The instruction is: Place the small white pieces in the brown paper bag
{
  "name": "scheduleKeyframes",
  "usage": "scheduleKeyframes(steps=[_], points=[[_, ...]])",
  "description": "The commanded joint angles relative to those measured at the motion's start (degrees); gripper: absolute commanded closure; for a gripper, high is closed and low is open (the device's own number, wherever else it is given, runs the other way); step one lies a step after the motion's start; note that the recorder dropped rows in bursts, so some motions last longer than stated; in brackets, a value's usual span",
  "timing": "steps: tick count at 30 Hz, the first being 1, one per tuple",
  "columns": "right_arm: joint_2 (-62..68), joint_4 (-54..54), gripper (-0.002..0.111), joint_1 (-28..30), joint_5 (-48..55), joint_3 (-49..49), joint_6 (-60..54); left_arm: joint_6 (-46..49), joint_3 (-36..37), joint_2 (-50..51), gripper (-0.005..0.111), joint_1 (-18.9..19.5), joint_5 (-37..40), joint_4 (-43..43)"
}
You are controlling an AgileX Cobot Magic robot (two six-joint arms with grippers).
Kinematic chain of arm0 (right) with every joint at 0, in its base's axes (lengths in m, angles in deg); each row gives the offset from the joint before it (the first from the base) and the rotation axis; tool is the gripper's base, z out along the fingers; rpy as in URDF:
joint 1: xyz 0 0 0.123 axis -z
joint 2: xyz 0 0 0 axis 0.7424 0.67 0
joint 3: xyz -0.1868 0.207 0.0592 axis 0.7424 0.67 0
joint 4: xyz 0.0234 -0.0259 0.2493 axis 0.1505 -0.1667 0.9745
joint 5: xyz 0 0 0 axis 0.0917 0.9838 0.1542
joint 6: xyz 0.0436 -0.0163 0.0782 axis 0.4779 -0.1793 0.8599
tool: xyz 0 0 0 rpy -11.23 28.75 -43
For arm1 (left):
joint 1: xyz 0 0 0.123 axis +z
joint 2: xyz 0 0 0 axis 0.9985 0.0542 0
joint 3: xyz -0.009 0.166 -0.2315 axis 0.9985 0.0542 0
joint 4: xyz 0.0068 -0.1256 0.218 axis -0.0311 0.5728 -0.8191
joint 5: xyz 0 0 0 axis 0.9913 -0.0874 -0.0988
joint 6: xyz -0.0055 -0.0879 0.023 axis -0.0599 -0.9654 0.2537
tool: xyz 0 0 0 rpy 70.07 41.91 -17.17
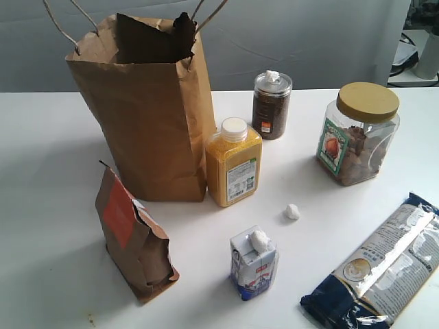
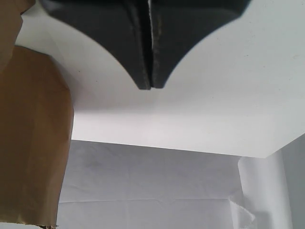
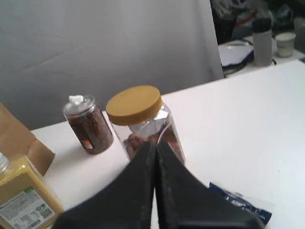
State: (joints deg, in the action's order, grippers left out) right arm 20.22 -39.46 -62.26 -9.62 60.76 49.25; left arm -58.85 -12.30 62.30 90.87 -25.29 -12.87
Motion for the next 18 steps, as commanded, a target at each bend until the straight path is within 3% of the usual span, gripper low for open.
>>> scheduleKeyframes(steps=[1,15,18], points=[[10.79,-4.36,0.108,-2.11,5.42,-6.17,4.13,-0.21,0.20,-0.20,0.107,-0.24,-0.13,0.45],[45.07,-7.06,0.108,-19.74,18.10,-26.99,6.49,-0.21,0.20,-0.20,0.107,-0.24,-0.13,0.45],[52.00,-7.19,0.101,-22.89,19.45,-31.35,6.49,-0.21,0.20,-0.20,0.107,-0.24,-0.13,0.45]])
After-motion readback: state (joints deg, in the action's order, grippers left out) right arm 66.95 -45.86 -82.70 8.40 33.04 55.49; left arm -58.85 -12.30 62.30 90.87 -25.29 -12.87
